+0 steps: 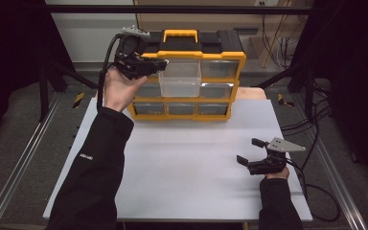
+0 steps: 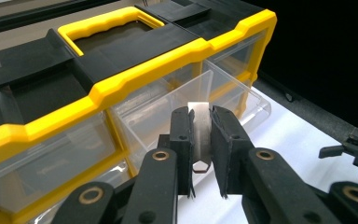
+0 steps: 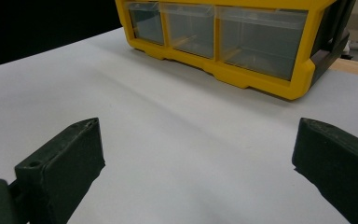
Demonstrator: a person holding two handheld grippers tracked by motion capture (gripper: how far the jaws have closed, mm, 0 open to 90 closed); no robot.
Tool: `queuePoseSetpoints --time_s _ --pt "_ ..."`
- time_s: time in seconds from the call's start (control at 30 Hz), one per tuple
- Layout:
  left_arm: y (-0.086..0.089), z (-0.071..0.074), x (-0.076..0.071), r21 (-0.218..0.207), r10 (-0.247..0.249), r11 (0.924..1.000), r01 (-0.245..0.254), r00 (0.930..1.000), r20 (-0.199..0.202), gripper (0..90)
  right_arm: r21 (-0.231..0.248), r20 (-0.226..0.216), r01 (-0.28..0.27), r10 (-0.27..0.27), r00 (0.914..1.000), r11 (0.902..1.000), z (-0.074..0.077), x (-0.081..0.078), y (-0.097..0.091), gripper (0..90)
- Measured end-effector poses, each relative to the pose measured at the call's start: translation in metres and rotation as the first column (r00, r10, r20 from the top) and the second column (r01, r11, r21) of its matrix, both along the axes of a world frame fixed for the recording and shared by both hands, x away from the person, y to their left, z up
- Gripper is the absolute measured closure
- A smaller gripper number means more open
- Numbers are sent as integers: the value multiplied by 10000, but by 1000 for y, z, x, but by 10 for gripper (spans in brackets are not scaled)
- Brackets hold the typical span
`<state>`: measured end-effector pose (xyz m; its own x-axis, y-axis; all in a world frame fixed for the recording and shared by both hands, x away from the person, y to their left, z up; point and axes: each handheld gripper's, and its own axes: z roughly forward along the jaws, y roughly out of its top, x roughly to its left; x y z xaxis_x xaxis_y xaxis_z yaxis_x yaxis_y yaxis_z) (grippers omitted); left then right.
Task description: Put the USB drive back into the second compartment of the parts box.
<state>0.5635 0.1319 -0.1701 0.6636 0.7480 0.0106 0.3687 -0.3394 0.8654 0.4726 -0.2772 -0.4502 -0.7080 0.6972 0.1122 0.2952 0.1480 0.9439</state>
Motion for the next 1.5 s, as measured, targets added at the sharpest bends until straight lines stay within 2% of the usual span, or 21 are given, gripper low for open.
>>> queuePoseSetpoints --time_s 0.27,0.77,1.5 --pt "-8 -5 12 -77 12 10000 -13 10000 -85 789 -42 16 -10 10 10000 10000 0 0 0 23" --pt "-19 -19 28 95 -96 9999 99 9995 -301 788 29 26 -15 15 10000 10000 0 0 0 22" --pt "-19 -41 41 212 -33 9998 50 9969 -784 788 9 -7 -17 17 10000 10000 -1 0 0 22"
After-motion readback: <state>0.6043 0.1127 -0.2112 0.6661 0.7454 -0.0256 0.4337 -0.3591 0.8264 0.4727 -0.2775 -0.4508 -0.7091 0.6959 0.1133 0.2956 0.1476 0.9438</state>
